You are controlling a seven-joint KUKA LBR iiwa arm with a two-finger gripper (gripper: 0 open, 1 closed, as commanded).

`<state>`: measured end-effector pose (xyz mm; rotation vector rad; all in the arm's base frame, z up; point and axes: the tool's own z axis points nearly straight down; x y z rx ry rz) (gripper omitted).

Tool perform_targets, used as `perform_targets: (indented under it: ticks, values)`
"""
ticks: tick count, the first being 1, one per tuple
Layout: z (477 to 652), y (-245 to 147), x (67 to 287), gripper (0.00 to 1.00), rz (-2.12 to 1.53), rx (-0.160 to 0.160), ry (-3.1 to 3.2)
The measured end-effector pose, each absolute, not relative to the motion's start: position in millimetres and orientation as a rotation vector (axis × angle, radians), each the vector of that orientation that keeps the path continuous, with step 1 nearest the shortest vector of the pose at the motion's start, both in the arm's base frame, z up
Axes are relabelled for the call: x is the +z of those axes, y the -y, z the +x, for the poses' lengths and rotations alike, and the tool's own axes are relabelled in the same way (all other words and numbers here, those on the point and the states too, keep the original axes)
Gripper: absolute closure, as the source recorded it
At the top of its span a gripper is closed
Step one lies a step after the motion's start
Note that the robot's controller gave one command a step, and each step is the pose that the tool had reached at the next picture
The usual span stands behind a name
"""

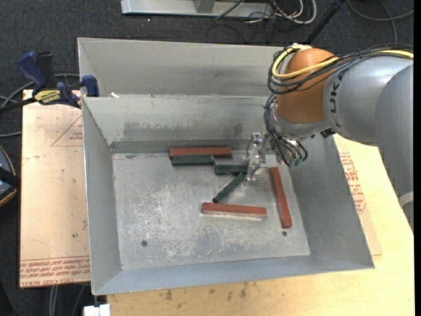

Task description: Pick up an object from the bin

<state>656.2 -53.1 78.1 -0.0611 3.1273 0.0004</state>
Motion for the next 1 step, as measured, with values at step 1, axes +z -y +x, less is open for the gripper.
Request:
perform_targets:
  ticks: [1]
  values:
    - [646.1,53.3,264.6,1.00,0.039,0.000,-3.129]
